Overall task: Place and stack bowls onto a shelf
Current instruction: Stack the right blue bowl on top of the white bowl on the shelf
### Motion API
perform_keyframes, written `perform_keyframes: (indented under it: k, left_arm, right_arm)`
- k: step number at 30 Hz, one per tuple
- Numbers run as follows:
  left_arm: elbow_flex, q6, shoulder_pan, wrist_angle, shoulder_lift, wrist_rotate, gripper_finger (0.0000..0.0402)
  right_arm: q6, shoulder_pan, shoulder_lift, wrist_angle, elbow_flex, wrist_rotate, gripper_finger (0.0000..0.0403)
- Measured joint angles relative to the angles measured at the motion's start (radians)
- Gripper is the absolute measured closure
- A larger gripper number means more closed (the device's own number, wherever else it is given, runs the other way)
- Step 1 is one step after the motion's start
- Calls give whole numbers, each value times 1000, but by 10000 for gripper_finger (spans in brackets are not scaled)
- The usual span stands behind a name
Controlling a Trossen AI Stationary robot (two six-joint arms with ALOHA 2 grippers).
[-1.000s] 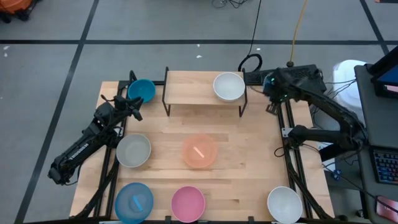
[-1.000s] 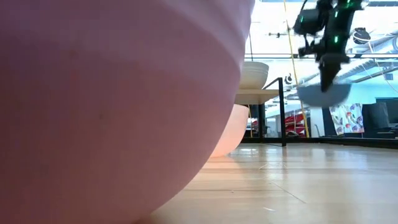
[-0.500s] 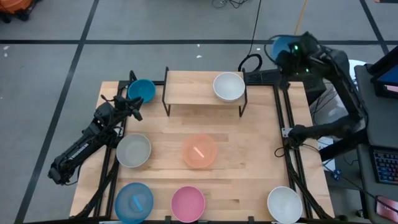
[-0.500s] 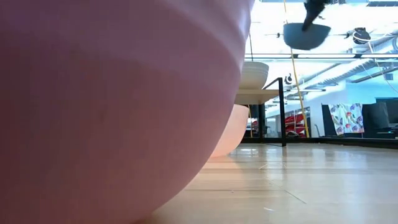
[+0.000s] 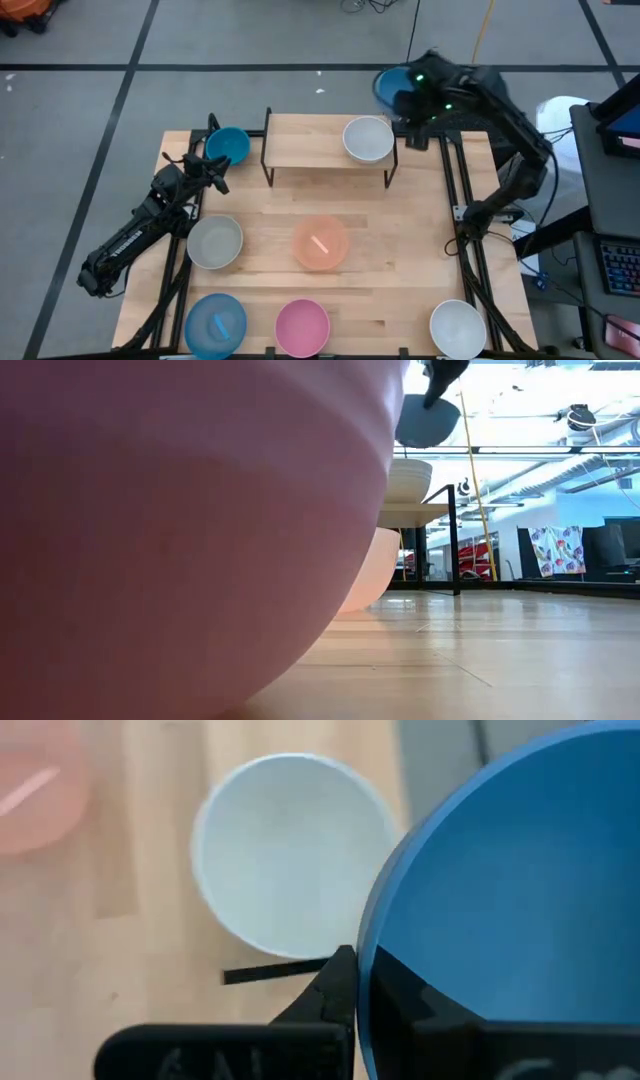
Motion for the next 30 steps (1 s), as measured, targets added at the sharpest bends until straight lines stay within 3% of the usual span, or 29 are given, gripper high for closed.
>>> perform_keyframes:
  k: [6, 12, 24, 30]
  left_arm:
    - [0, 0, 0, 0, 0, 0, 298]
    - [0, 2, 0, -1, 0, 0, 298]
    - [0, 3, 0, -8, 0, 0, 298]
    - [0, 4, 0, -8, 0, 0, 298]
  right_arm:
    - [-23, 80, 73, -31, 0, -9, 403]
    - [-59, 122, 126, -36, -2, -106, 403]
    - [-155, 124, 201, -57, -6, -104, 403]
    - [-172, 111, 204, -58, -79, -102, 403]
